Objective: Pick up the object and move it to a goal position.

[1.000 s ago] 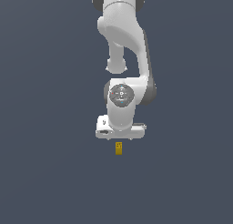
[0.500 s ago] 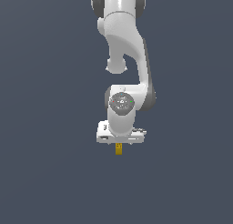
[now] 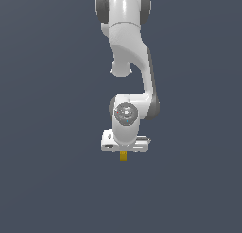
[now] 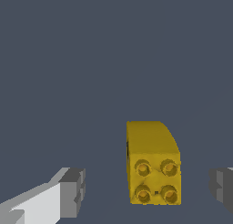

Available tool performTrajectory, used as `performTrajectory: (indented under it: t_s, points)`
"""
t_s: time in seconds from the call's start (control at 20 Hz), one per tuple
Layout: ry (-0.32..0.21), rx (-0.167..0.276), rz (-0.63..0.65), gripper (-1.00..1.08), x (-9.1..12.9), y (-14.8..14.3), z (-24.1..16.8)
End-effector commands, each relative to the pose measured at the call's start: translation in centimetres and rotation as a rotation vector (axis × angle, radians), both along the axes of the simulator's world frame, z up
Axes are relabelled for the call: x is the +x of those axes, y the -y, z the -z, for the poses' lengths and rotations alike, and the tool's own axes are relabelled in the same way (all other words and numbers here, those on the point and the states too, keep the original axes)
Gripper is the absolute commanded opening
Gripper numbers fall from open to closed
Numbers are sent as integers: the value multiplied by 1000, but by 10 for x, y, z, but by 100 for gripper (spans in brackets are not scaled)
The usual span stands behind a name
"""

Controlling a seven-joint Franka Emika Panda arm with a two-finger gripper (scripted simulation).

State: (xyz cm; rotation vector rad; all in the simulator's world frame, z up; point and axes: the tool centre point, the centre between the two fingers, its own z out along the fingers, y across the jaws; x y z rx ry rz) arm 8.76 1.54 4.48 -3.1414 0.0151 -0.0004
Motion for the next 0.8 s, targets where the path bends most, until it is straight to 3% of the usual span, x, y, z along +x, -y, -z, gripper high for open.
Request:
performTrajectory:
  t_s: [0.0, 0.35, 0.4, 0.75]
  points:
    - [-1, 0, 0, 100, -1, 0, 14]
    - [-1, 0, 0, 100, 1, 0, 23]
    - [-1, 0, 0, -100, 1, 0, 23]
    - [-1, 0, 0, -100, 1, 0, 23]
